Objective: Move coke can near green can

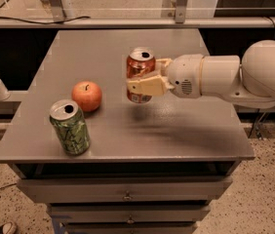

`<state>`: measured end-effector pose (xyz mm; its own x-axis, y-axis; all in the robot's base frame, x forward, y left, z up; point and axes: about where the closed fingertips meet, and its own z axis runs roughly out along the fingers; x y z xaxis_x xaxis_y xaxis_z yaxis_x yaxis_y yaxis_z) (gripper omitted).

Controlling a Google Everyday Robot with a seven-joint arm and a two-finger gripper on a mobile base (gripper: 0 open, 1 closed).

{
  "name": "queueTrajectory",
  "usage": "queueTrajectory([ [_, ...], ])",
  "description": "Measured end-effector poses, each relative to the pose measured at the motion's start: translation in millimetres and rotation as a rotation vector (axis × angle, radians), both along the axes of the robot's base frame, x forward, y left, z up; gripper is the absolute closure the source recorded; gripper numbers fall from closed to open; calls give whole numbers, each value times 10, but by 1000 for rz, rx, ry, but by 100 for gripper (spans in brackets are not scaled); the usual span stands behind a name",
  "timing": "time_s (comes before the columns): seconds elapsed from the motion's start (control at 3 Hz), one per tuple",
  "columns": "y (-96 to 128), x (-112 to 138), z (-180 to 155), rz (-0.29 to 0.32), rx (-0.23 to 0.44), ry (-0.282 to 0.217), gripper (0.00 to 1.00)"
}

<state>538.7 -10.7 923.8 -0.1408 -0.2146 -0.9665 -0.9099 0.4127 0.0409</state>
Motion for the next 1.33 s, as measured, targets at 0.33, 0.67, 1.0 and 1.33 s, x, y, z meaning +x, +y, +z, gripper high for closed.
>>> queueTrajectory([
  [0.33, 30, 24, -8, 13, -5, 1, 100],
  [0.67, 62, 72, -107, 76, -20, 23, 100],
  [1.0, 110, -111, -178, 164, -38, 54, 100],
  [1.33, 196, -372, -231, 247, -59, 79, 100],
])
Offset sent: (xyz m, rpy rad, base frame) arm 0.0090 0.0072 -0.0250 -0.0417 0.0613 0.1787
